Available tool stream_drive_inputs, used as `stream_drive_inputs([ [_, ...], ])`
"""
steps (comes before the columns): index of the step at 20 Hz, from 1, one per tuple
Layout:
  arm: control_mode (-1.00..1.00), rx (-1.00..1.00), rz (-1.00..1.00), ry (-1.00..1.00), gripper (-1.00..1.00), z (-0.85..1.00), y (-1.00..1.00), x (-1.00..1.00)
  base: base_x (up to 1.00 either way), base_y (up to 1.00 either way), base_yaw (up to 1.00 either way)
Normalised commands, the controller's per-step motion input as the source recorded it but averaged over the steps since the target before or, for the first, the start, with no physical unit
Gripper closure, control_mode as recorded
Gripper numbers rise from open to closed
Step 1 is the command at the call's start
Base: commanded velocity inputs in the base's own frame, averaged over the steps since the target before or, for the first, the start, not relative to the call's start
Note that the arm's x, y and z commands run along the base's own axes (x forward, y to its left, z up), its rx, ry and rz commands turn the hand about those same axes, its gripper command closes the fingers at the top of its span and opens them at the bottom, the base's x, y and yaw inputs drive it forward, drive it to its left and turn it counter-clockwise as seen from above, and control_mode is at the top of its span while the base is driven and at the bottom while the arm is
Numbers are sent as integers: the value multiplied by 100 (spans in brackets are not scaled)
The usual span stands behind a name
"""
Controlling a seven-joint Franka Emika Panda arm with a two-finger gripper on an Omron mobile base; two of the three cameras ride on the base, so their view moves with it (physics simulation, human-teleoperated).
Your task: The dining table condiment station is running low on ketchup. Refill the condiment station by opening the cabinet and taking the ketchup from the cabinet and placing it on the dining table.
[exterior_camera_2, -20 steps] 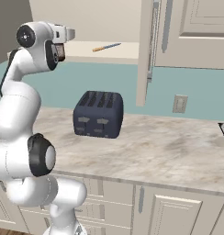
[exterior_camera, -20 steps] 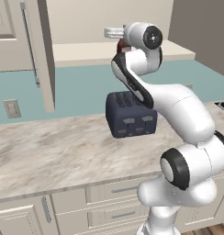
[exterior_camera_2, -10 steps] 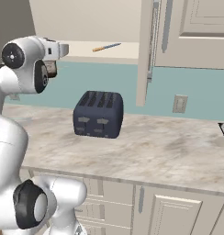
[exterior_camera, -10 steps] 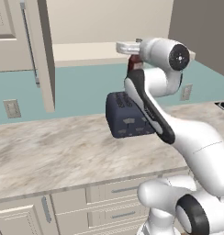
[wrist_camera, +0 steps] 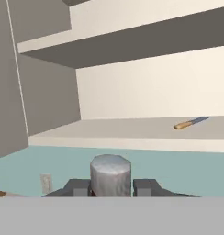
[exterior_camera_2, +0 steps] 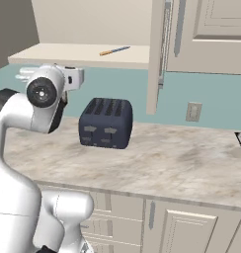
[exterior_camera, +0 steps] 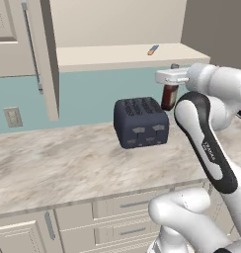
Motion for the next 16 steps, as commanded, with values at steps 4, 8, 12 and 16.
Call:
stream_drive_inputs([
  [4,-100,0,12,1,100,-20,0,-49,0,0,0],
  [8,-100,0,2,3,100,-24,0,-22,0,0,0],
  [12,100,-3,3,2,100,-12,14,0,-4,10,1],
  [16,100,0,0,0,100,0,0,0,-50,56,-3],
])
